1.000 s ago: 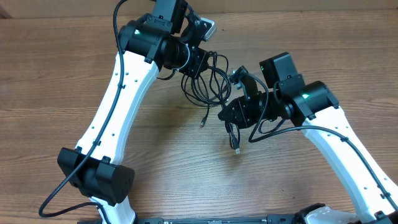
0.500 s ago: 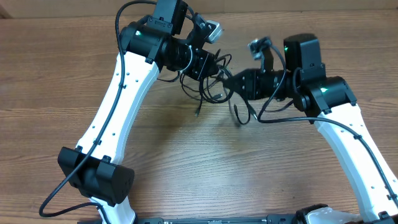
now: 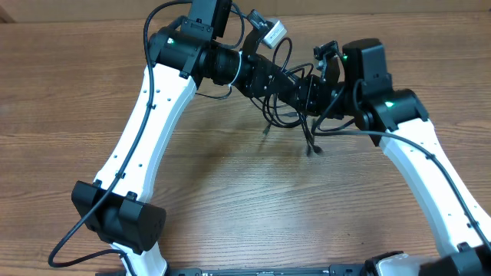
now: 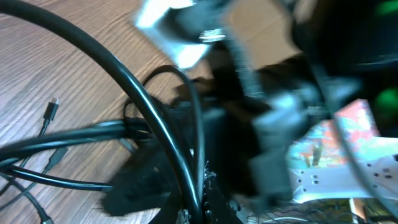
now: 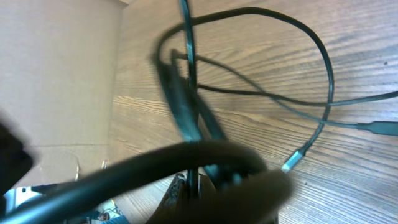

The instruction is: Untangle cables

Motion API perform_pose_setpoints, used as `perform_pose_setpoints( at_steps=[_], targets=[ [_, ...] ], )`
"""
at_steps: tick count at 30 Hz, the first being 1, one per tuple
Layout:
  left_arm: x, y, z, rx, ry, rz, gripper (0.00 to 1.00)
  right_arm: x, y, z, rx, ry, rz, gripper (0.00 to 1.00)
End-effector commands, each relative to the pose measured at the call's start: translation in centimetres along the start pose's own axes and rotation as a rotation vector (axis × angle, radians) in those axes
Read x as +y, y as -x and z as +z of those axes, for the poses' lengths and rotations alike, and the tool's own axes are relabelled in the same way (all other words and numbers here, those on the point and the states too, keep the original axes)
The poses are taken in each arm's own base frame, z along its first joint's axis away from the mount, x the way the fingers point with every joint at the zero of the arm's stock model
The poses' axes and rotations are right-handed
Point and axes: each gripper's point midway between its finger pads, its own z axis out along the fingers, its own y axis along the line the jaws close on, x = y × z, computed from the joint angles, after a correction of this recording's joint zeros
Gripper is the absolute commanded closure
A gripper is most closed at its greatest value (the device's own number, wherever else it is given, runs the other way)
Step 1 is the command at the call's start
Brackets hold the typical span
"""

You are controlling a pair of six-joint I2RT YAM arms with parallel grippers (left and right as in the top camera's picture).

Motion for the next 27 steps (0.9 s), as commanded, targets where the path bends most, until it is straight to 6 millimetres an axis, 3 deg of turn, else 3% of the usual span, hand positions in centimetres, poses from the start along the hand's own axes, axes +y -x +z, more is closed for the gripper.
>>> perform_pose_setpoints(
  at_steps=[1,5,10,15,19,22,25,27],
  targets=[
    [-2.9,0.3,-0.8,-0.026,-0.092,0.059,0.96,0.0,1.0,0.3,-0.021,-0.020,0.012,0.96],
    [-1.3,0.5,-1.3,-0.032,-0.018,0.020,0.96,0.3,1.1,-0.2,-0.033,-0.012,0.005,0.80],
    [2.3,0.5,-2.0,-0.047,0.172,-0.153,0.95,1.2,1.1,-2.4,-0.068,-0.005,-0.037,0.58],
    [5.6,0.7,-3.2,-0.118,0.348,-0.434,0.95,0.9,1.1,-5.7,-0.140,-0.072,-0.026,0.52],
    [7.3,0.6,-4.0,-0.181,0.441,-0.610,0.95,0.0,0.3,-7.5,-0.171,-0.154,-0.008,0.38],
    [7.5,1.0,-4.1,-0.196,0.446,-0.609,0.96,-0.6,-0.8,-7.9,-0.143,-0.187,0.019,0.28],
    [7.4,1.4,-4.1,-0.195,0.441,-0.538,0.96,-1.9,-1.3,-7.8,-0.127,-0.242,0.043,0.26],
    [7.3,1.6,-4.1,-0.180,0.438,-0.448,0.96,-3.0,-1.1,-7.6,-0.126,-0.293,-0.045,0.27]
  ],
)
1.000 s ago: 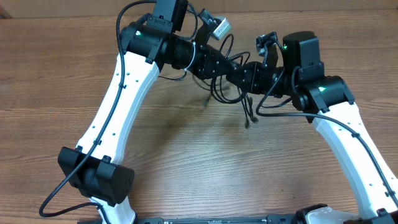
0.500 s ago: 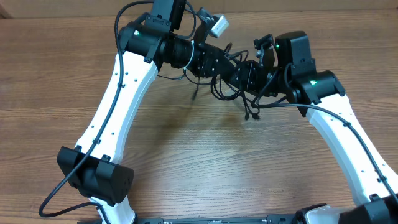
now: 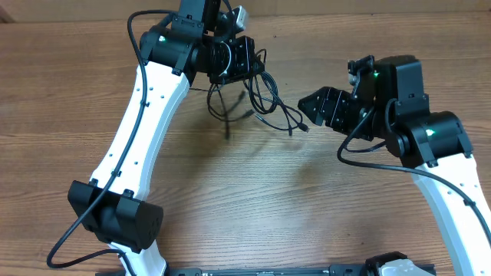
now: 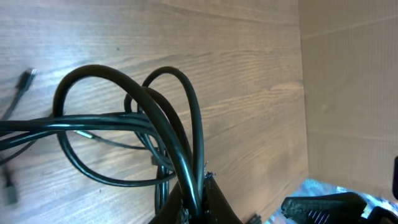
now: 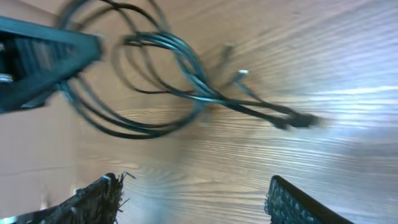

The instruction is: Untangle cables

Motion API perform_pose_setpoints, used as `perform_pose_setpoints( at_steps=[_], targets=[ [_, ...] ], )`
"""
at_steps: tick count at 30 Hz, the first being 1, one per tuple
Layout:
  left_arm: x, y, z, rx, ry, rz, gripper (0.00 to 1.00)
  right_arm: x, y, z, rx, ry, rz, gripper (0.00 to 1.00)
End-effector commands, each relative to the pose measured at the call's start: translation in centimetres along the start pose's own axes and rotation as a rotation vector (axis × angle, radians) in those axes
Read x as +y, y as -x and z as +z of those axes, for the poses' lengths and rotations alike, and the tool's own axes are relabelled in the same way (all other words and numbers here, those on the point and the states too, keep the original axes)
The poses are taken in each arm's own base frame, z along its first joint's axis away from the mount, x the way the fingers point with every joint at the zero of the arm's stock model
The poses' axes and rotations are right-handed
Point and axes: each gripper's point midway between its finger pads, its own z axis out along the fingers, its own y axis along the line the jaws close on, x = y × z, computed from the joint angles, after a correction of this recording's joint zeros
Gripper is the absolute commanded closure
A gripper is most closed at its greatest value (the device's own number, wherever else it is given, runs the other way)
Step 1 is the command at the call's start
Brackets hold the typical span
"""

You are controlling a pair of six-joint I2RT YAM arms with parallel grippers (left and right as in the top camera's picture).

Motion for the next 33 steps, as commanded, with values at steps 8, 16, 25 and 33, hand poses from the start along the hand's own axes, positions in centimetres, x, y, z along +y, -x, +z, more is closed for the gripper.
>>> perform_pose_setpoints(
  at_steps=[8,16,25,33],
  targets=[
    [-2.3,0.0,-3.6,0.007,-0.230,0.271,0.96,1.6,-4.4,0.8,0.154,0.252,-0.901,0.00],
    [-2.6,0.5,-6.9,0.012,-0.420,0.251,0.96,1.4,-3.5,3.0,0.155,0.279,-0.942,0.00],
    [-3.8,-0.2,-7.9,0.045,-0.525,0.236,0.96,0.7,-1.7,7.7,0.156,0.323,-0.935,0.00],
    [-3.9,-0.2,-8.1,0.046,-0.537,0.234,0.96,0.8,-4.0,10.2,0.264,0.449,-0.859,0.23]
  ],
)
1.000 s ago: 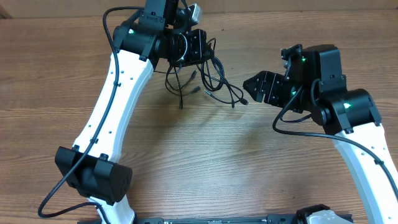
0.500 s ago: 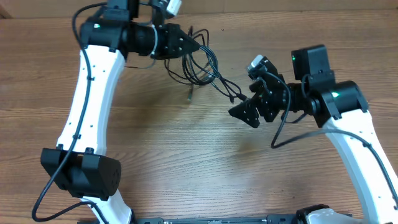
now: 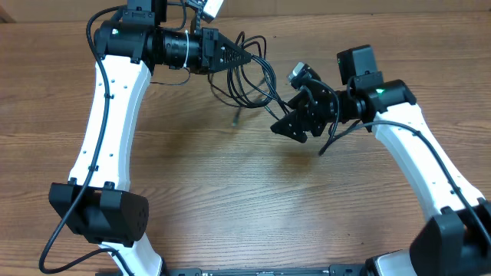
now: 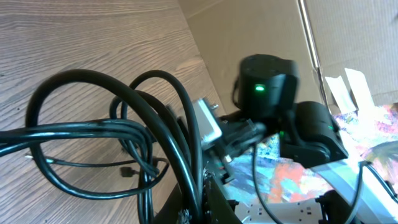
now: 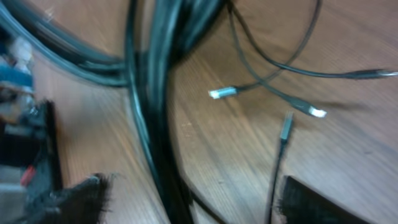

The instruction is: Untangle cables

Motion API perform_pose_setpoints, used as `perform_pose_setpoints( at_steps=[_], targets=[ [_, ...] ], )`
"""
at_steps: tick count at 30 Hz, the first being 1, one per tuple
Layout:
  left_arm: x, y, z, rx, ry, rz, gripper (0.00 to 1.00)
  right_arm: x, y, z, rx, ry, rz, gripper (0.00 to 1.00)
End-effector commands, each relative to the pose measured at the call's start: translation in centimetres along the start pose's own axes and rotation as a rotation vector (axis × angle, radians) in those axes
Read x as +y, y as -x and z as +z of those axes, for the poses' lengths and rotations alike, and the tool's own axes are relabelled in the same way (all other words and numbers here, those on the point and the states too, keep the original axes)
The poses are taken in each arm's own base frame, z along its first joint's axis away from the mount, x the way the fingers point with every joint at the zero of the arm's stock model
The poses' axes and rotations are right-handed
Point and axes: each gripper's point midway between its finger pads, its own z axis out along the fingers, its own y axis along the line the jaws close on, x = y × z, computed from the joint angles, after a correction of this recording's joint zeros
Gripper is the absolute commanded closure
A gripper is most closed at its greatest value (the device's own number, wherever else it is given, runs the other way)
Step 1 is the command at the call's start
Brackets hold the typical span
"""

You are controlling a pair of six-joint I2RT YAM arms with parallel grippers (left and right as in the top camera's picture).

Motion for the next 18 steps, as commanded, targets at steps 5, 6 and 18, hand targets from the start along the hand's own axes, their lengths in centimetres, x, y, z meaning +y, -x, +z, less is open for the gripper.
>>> perform_pose_setpoints(
  at_steps=[5,6,18],
  targets=[
    [-2.5,-0.2,-0.6,-0.007,-0.057,0.063,0.96,0.9,-1.4,3.3,0.048,0.124,0.036,0.54],
    [-2.5,-0.2,-0.6,-0.007,-0.057,0.063,0.96,1.0,-1.5,3.4,0.050,0.134,0.042,0.62],
    [1.7,0.0,-1.1,-0.033,0.183,0.025,0.96,0.8,-1.9,0.4,0.073,0.112,0.214,0.96]
  ],
)
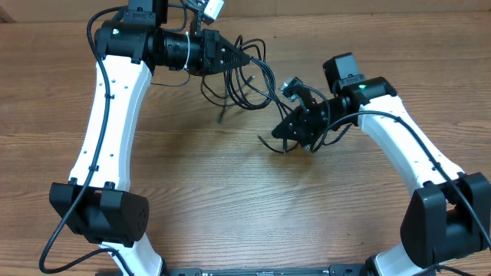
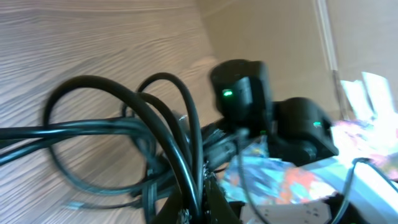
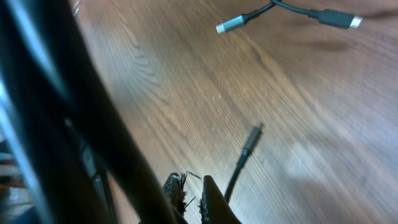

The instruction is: Untangle cables

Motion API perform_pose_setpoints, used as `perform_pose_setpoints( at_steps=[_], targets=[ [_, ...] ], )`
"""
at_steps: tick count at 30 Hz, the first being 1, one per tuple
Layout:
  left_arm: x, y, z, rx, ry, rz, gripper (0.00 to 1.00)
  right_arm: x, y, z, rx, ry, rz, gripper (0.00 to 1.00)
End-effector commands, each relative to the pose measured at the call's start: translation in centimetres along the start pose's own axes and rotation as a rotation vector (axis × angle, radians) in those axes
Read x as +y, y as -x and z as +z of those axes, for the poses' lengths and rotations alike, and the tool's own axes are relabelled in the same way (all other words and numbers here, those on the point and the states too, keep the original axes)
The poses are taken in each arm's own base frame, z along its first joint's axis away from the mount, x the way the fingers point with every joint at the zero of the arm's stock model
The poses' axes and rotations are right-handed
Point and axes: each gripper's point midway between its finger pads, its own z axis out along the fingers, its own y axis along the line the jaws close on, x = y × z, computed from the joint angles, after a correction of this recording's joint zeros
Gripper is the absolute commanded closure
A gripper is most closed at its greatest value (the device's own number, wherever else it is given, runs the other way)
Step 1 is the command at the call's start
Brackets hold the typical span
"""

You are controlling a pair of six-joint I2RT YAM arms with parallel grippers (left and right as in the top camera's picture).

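Observation:
A tangle of black cables hangs in the air at the top middle of the overhead view. My left gripper points right and is shut on its thick loops, with its fingertips pinching one strand. My right gripper sits low at the bundle's right side. Its jaws are closed against a thick blurred black cable. One curl of cable trails under it. Loose plug ends lie on the wood, and another plug lies just past the right fingers.
The wooden table carries nothing else in front of the arms. The left arm's white link runs up the left side and the right arm's up the right. Cardboard and coloured clutter lie beyond the table's far edge.
My right gripper was open beside the bundle; now it is shut on a cable and sits slightly lower and further left. The left gripper holds the bundle in nearly the same place.
Both grippers were first close together at the bundle near the top middle. Then the right gripper stood open and apart on the right while the left held the tangle. Later the left pointed right with the bundle, the open right gripper alongside. Now the right is shut.

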Motion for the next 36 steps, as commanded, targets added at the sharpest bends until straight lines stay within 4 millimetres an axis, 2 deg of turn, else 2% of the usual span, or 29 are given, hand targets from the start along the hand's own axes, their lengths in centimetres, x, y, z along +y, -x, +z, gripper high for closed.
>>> perform_pose_setpoints(
  at_steps=[1,5,13,16,21,25,31,33,36],
  targets=[
    [0.5,0.2,-1.0,-0.034,0.111,0.047,0.96,1.0,1.3,-2.4,-0.044,-0.018,0.017,0.96],
    [0.9,-0.1,-0.9,-0.023,0.134,0.083,0.96,2.8,2.2,-4.1,-0.073,-0.031,0.016,0.96],
    [0.3,-0.8,0.2,0.011,0.129,0.173,0.96,6.7,5.6,-8.3,-0.201,-0.070,0.011,0.96],
    [0.6,-1.1,1.0,0.029,0.177,0.208,0.96,8.1,7.1,-10.0,-0.252,-0.080,0.019,0.96],
    [1.7,-1.5,2.1,0.050,0.303,0.237,0.96,9.4,8.9,-11.8,-0.305,-0.095,0.051,0.96],
    [1.5,-1.9,2.9,0.066,0.326,0.260,0.95,10.0,9.5,-12.5,-0.327,-0.090,0.084,0.96],
    [5.3,-0.9,1.4,0.035,0.598,0.259,0.95,11.0,10.3,-14.7,-0.359,-0.116,0.104,0.96],
    [6.1,-0.6,0.8,0.019,0.665,0.245,0.96,10.6,10.1,-15.5,-0.353,-0.192,0.125,0.96],
    [6.4,-0.4,0.6,0.010,0.684,0.238,0.96,9.3,9.2,-16.4,-0.331,-0.316,0.174,0.96]
  ],
)
